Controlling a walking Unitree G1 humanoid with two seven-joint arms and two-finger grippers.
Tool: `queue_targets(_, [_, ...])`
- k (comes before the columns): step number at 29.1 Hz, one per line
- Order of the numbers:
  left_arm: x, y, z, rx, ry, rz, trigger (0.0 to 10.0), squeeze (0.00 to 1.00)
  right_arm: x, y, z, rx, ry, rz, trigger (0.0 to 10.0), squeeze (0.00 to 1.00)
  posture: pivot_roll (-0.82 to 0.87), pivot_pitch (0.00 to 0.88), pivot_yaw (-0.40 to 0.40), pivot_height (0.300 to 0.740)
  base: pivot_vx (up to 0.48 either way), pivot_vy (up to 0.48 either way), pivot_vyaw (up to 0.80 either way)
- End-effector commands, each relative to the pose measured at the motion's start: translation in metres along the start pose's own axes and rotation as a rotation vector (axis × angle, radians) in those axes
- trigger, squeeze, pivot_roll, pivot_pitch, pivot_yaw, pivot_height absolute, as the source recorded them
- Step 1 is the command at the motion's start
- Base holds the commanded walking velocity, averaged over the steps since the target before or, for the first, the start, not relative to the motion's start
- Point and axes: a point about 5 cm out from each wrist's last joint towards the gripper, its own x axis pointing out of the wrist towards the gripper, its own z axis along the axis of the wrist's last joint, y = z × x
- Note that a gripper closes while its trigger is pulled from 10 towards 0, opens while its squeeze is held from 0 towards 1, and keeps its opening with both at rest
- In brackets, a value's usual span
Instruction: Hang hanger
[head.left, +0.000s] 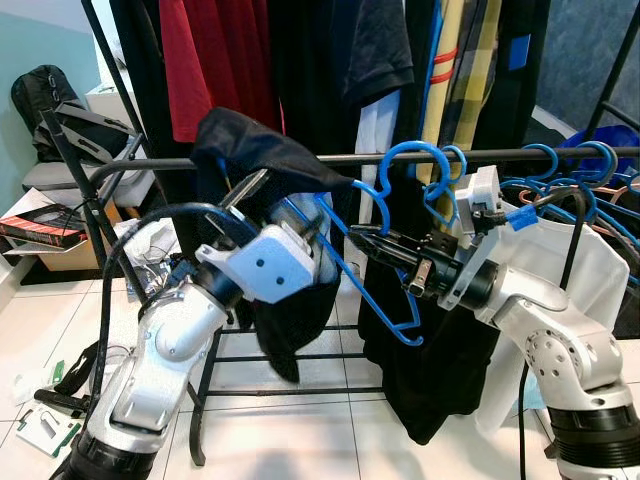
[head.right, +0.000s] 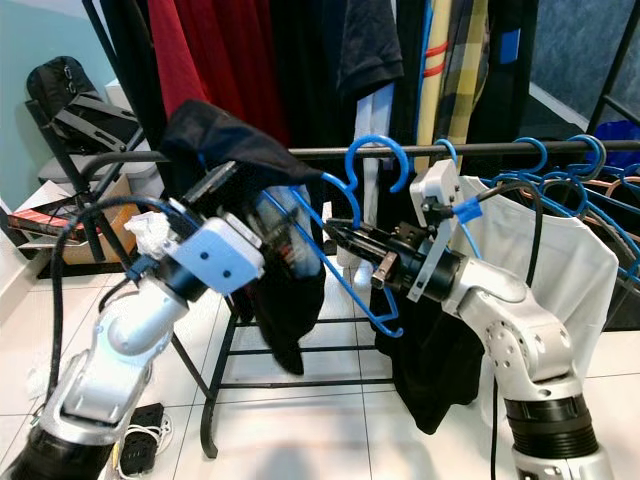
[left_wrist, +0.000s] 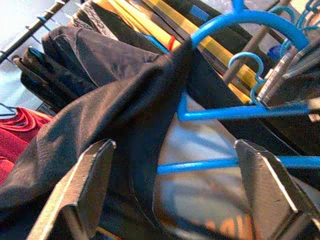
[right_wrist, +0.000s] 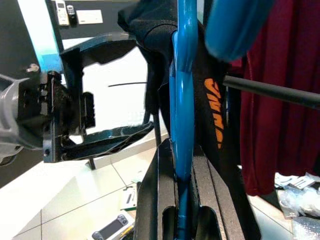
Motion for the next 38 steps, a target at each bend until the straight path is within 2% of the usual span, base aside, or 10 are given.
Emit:
queue_targets(1, [-0.003, -0.001, 0.002, 0.007, -0.011, -0.026, 10.0, 1.0, 0.001, -0.001, 0.007, -0.026, -0.027, -0.001, 10.0, 0.0, -0.09, 0.0, 0.046, 0.74, 0.0, 0.0, 0.0])
queue_targets(9, [0.0, -0.001, 0.004, 0.036, -0.024, -0.032, 10.0, 1.0, 0.001, 0.0, 0.005, -0.025, -0.012, 0.007, 10.0, 0.0, -0.1, 0.0, 0.045, 0.74, 0.0, 0.0, 0.0])
queue_targets(10, [0.0, 0.005, 0.005, 0.061, -0.028, 0.004, 10.0, 0.86, 0.0, 0.0, 0.005, -0.025, -0.008, 0.006, 10.0, 0.0, -0.1, 0.0, 0.042, 0.74, 0.0, 0.0, 0.0])
queue_targets(11, [0.0, 0.005, 0.005, 0.061, -0.028, 0.004, 10.0, 0.86, 0.0, 0.0, 0.005, -0.025, -0.008, 0.006, 10.0, 0.0, -0.1, 0.0, 0.042, 0.74, 0.0, 0.0, 0.0])
queue_targets(12, [0.0, 0.009, 0.006, 0.078, -0.031, 0.03, 10.0, 0.02, 0.0, -0.001, 0.005, -0.026, -0.005, 0.006, 10.0, 0.0, -0.1, 0.0, 0.042, 0.74, 0.0, 0.0, 0.0])
queue_targets(13, [0.0, 0.009, 0.006, 0.078, -0.031, 0.03, 10.0, 0.02, 0.0, -0.001, 0.005, -0.026, -0.005, 0.006, 10.0, 0.0, -0.1, 0.0, 0.042, 0.74, 0.0, 0.0, 0.0])
queue_targets(14, [0.0, 0.017, 0.01, 0.09, -0.047, 0.068, 10.0, 0.0, -0.001, -0.003, 0.004, -0.026, 0.001, -0.005, 10.0, 0.0, -0.1, 0.0, 0.041, 0.74, 0.0, 0.0, 0.0])
queue_targets(20, [-0.001, 0.026, 0.011, 0.097, -0.042, 0.109, 10.0, 0.0, -0.002, -0.009, 0.003, -0.028, 0.011, -0.038, 10.0, 0.0, -0.09, 0.0, 0.04, 0.74, 0.0, 0.0, 0.0])
queue_targets(29, [0.001, 0.014, 0.004, 0.074, -0.001, 0.081, 10.0, 0.0, 0.001, -0.004, 0.004, -0.026, 0.005, -0.016, 10.0, 0.0, -0.1, 0.0, 0.043, 0.74, 0.0, 0.0, 0.0])
queue_targets(38, [0.007, 0.003, 0.005, 0.028, -0.023, 0.034, 10.0, 0.0, 0.004, 0.0, 0.004, -0.024, -0.002, -0.003, 10.0, 0.0, -0.11, 0.0, 0.047, 0.74, 0.0, 0.0, 0.0])
